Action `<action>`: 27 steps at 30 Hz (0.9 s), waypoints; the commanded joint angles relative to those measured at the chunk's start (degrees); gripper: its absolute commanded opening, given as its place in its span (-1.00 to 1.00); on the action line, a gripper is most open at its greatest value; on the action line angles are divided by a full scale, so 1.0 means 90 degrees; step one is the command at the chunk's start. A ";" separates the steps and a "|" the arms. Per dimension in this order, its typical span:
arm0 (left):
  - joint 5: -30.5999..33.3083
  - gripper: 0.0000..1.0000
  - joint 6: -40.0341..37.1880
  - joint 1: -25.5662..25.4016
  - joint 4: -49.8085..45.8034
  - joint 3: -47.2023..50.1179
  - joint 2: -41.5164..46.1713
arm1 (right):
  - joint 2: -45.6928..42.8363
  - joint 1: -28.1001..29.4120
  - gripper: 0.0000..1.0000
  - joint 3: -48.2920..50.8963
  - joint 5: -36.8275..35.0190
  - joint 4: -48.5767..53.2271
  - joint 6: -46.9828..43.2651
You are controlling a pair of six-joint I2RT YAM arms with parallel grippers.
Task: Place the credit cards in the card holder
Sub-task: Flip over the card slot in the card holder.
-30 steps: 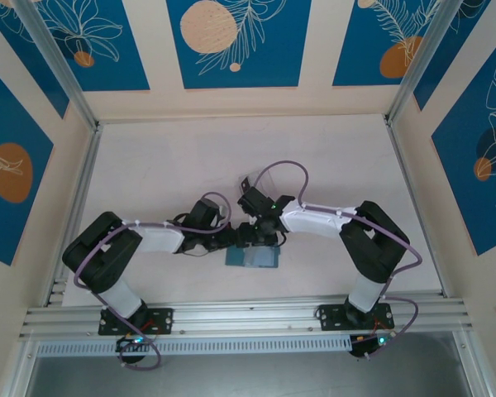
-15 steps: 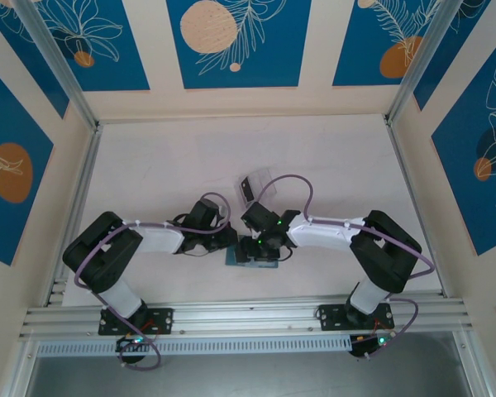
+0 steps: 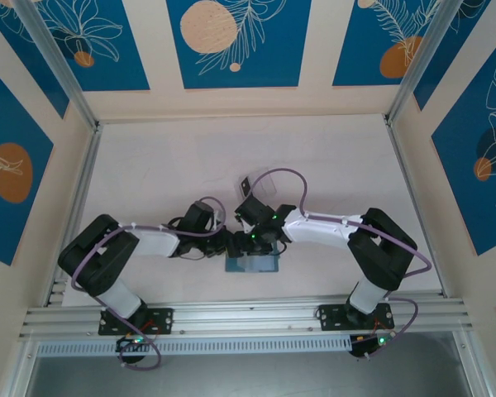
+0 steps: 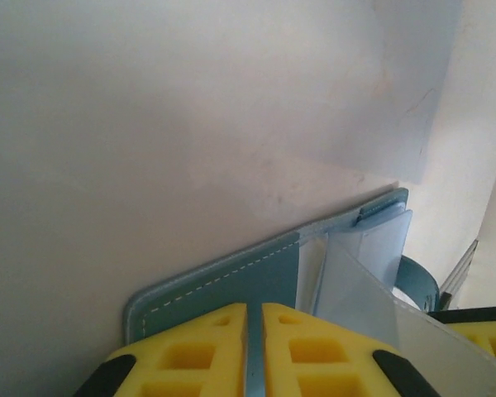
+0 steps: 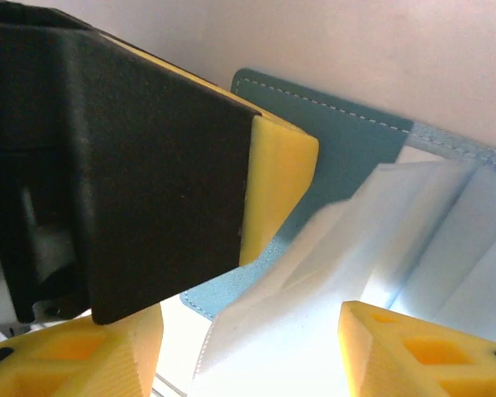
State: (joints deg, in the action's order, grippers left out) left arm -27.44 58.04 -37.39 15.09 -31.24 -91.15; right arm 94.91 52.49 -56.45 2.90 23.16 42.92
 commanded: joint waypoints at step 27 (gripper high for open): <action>-0.0107 -0.55 -0.0530 0.1266 -0.2267 -0.0268 0.1923 | 0.0738 -0.0115 0.19 -0.0404 0.0247 -0.0083 -0.0969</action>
State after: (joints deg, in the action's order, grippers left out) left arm -29.32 55.81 -26.61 -2.26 -31.73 -73.28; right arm 102.13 51.31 -58.39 7.27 17.19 37.34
